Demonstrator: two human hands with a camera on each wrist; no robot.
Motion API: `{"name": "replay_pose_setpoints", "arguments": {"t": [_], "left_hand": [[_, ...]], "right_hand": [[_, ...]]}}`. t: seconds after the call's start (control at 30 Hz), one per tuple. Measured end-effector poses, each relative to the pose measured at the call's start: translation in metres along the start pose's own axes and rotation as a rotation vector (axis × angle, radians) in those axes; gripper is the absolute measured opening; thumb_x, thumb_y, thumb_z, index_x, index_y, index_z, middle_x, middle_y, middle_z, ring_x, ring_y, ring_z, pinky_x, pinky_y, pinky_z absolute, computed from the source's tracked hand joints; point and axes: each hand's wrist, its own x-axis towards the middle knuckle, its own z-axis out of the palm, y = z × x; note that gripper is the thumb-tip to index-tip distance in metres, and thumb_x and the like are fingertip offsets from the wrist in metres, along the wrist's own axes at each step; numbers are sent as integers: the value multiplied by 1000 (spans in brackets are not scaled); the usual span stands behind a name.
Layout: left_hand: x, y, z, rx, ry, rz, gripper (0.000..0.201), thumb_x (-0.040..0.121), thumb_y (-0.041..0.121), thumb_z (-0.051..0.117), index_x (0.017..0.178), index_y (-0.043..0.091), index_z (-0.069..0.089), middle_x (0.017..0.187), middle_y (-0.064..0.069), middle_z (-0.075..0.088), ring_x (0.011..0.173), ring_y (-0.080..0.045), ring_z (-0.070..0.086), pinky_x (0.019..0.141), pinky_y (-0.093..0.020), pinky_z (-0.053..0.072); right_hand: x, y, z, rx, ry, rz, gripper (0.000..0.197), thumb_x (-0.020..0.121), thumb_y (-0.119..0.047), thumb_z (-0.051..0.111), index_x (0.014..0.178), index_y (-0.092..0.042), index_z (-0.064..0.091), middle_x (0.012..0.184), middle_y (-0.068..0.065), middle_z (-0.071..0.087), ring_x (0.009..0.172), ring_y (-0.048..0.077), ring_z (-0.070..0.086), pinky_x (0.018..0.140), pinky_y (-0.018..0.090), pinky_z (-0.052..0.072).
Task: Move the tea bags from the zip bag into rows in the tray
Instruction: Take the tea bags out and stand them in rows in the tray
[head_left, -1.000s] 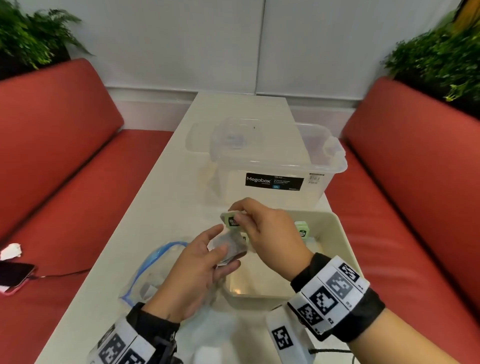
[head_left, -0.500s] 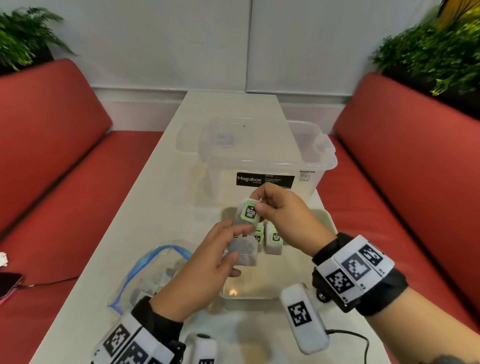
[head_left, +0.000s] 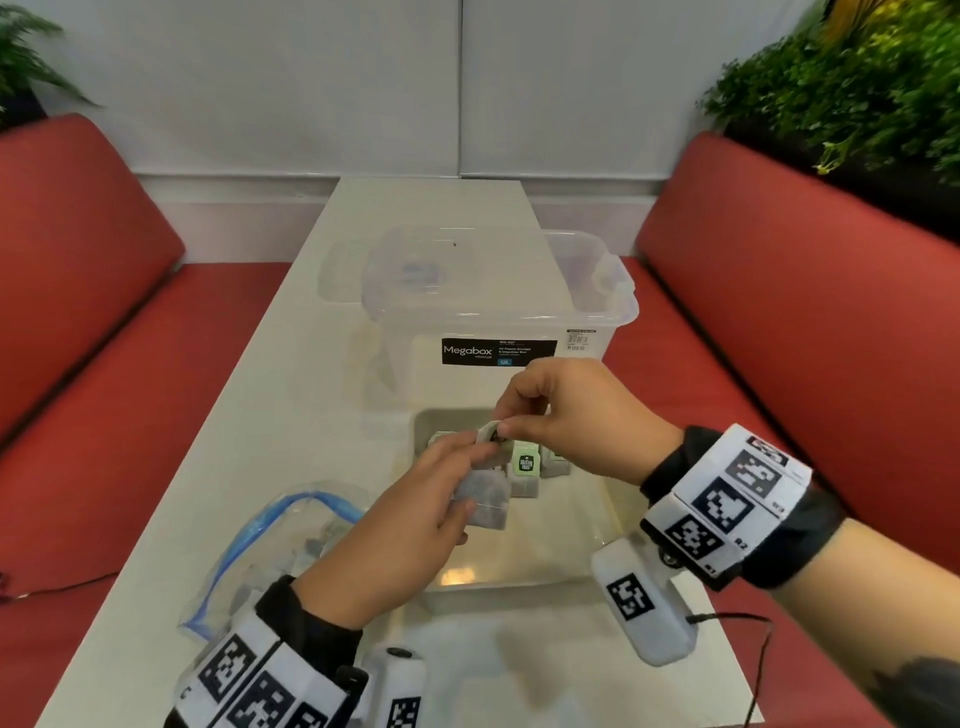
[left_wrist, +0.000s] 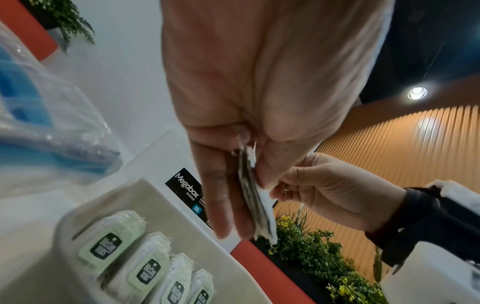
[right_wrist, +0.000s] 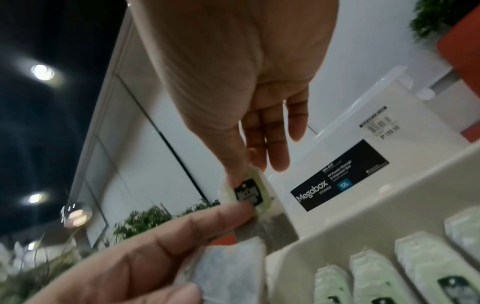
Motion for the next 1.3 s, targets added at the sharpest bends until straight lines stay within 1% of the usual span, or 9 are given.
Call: {"name": "replay_pose_setpoints", "arguments": {"t": [0.13,0.23,0.37,0.5,0.6,0.7,0.8,1.13,1.3], "left_hand": [[1,-5,6,-28,8,-5,56,94,4,44,124,51,39,136,39,21,114,12,41,77,-17,53],[-3,-15,8,-47,62,-26,53,94,1,45,124,45,44,138,35,24,115,16,39,75,-15,53],[-9,-28,14,-63,118,-40,50,93,0,46,121,41,49,137,31,31,115,17,40,77,-16,53],[-12,-37,23,-13,139,-9,52,93,3,48,118,47,48,132,41,32,126,14,32,94,-26,48],[-12,-39,26,9,156,20,52,93,4,49,120,49,48,134,39,32,128,15,30,101,-31,44],[-13,-37,28,43,153,35,50,93,6,49,118,49,47,135,40,29,128,16,28,104,-12,32],[-14,-37,28,66,148,29,49,93,6,50,117,48,47,136,39,29,128,16,27,98,2,20],[-14,-37,28,50,138,19,39,87,23,41,117,46,49,136,37,30,127,16,29,93,4,22],[-15,-38,28,49,140,11,37,86,23,41,114,46,51,136,37,31,127,14,32,93,3,24]], "right_hand": [[2,8,-15,-245,-107,-8,6,80,-25,71,86,-25,72,77,-8,69,71,8,60,64,19,44],[9,22,-23,-419,-173,62,9,80,-26,71,89,-28,72,83,-10,69,78,10,60,69,24,45],[21,44,-20,-651,-310,137,11,83,-24,64,91,-29,71,85,-9,65,76,13,54,65,24,39],[35,64,-5,-759,-442,188,11,83,-19,64,90,-25,70,91,-5,68,77,17,58,65,25,44],[45,74,7,-800,-512,198,14,82,-17,62,91,-21,71,93,0,69,84,22,63,66,27,46],[53,79,19,-834,-568,211,15,83,-17,59,95,-15,69,95,4,68,87,25,63,66,28,45],[57,83,26,-866,-590,224,16,85,-15,57,96,-12,68,95,6,67,81,25,62,66,28,46],[60,83,36,-917,-554,237,20,89,-14,51,101,-13,67,98,6,66,74,23,52,65,27,40],[59,81,37,-930,-552,240,20,88,-12,52,100,-13,68,97,6,66,73,24,51,65,28,40]]}}
